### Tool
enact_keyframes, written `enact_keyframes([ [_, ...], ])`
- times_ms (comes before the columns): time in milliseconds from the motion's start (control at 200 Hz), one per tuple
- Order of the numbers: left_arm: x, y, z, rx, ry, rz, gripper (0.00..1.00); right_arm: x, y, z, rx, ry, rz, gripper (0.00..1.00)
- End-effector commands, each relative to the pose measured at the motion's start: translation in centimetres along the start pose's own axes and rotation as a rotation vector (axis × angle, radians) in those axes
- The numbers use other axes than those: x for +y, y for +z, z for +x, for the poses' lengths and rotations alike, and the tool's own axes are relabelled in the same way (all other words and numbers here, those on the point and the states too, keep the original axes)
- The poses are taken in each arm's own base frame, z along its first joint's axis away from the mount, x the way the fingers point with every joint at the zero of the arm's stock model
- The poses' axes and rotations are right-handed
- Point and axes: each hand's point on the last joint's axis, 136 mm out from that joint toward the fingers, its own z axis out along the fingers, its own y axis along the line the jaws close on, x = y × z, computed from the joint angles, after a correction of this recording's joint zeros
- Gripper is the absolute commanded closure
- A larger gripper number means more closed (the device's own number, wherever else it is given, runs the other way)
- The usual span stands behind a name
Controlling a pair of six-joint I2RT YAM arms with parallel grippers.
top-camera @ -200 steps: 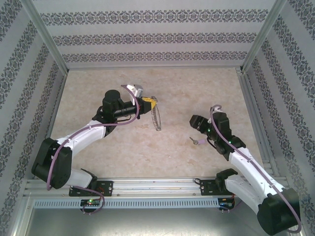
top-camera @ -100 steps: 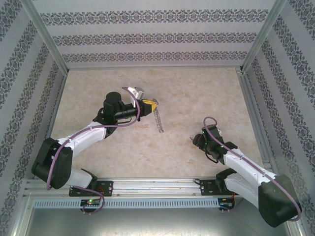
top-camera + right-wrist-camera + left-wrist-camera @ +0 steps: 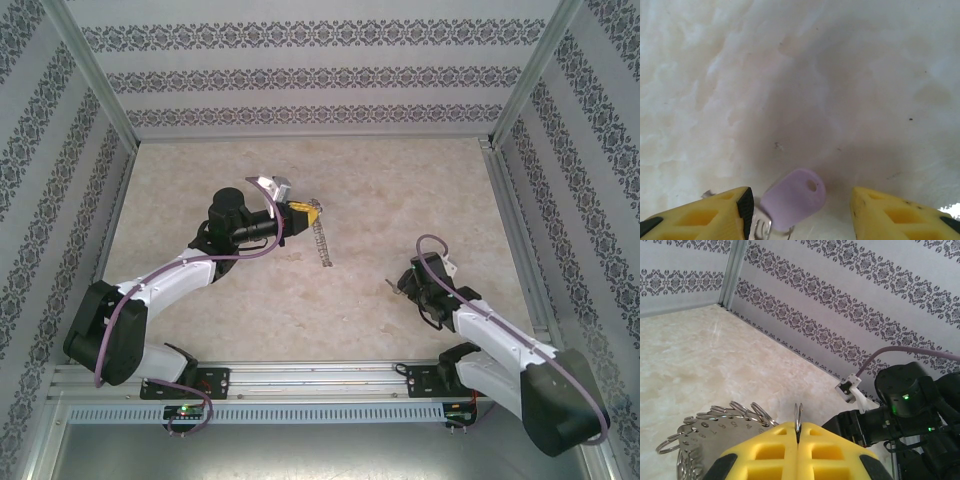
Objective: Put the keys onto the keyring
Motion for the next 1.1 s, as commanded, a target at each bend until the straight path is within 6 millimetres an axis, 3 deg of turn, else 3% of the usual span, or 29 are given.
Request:
enact_keyframes([
  [0, -2.1, -0.5, -1.8, -0.062, 0.056, 0.057, 1.00, 1.6, 0.3, -0.9, -0.001, 0.005, -0.029, 0.46],
  [205, -2.2, -0.6, -1.8, -0.063, 0.053, 0.060, 1.00, 2.2, 1.1, -0.9, 0.003, 0.008, -0.050, 0.57],
  [475, -2.1, -0.3, -1.6, -0.060, 0.046, 0.064, 1.00, 5.3, 0.1, -2.0, -0.022, -0.004, -0.178, 1.00],
  [659, -2.0, -0.2, -1.8, -0.063, 0.040, 0.069, 1.00, 10.1, -1.3, -2.8, -0.042, -0.054, -0.333, 1.00],
  [794, -2.1, -0.1, -1.9, -0.064, 0.035, 0.073, 1.00, 12.2, -1.8, -2.6, -0.040, -0.096, -0.369, 1.00],
  [1094, -2.2, 0.1, -2.1, -0.064, 0.033, 0.075, 1.00, 12.7, -1.6, -1.0, -0.002, -0.146, -0.375, 1.00],
])
